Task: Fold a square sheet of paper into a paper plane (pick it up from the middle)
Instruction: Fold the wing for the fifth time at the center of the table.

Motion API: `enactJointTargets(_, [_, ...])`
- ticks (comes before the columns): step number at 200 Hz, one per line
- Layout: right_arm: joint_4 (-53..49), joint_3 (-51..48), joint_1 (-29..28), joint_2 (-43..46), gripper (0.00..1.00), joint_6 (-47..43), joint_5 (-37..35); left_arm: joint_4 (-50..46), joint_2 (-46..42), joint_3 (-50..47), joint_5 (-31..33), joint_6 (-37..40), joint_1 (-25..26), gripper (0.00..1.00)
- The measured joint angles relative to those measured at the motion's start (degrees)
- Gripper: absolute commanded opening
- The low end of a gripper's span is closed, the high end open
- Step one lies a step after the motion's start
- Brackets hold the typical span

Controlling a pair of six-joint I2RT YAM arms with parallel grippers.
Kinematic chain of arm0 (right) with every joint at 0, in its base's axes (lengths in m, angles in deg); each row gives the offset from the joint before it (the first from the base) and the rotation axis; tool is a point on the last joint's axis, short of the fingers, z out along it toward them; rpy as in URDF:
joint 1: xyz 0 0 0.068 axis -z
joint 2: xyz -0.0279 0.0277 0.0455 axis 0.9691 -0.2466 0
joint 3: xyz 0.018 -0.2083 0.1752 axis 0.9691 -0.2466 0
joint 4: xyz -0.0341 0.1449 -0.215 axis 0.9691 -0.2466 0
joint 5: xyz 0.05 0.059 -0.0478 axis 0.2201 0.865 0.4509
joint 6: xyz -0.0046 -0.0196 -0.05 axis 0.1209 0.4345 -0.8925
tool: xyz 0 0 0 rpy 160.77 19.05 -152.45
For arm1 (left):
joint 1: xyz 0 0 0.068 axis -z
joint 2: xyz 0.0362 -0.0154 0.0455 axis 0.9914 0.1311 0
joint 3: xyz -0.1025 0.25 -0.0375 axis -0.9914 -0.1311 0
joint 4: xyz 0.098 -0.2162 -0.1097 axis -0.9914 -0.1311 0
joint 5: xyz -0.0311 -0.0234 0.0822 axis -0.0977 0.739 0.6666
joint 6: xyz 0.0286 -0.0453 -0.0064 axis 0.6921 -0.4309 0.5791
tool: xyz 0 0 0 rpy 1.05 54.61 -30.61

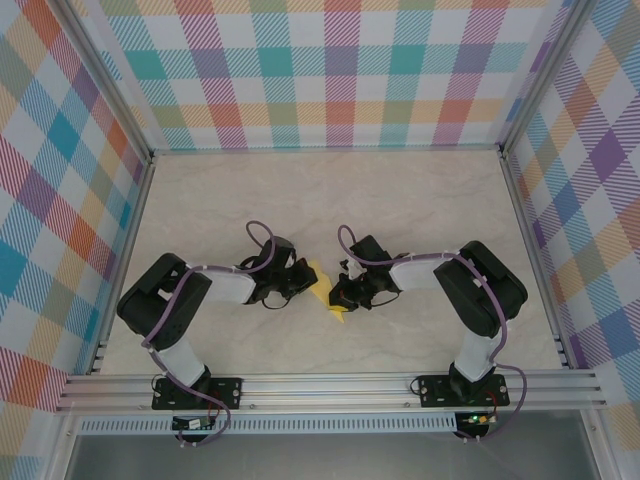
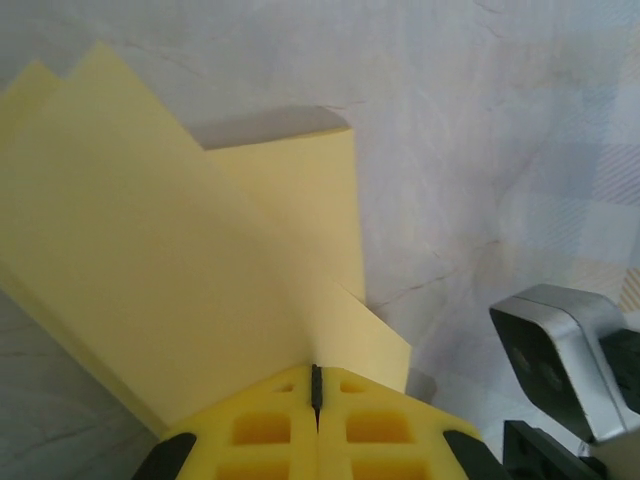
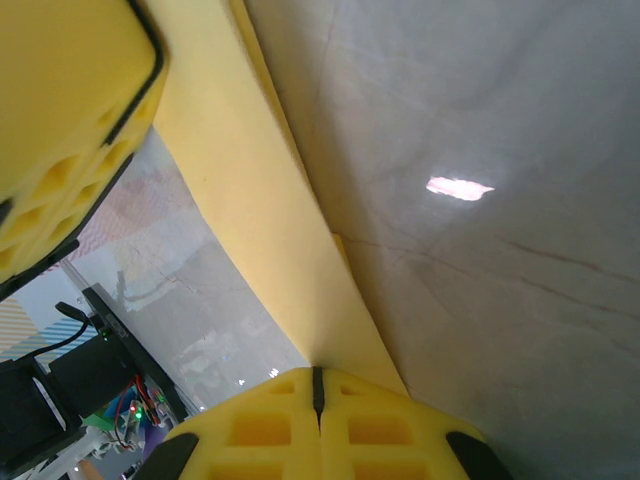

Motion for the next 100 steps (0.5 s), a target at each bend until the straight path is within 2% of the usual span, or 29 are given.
enactJointTargets(100, [-2.6,2.9,-0.4,1.1,0.06,-0.7,-3.2,3.6,1.8,0.0,-0.1,-2.8,0.0,0.0])
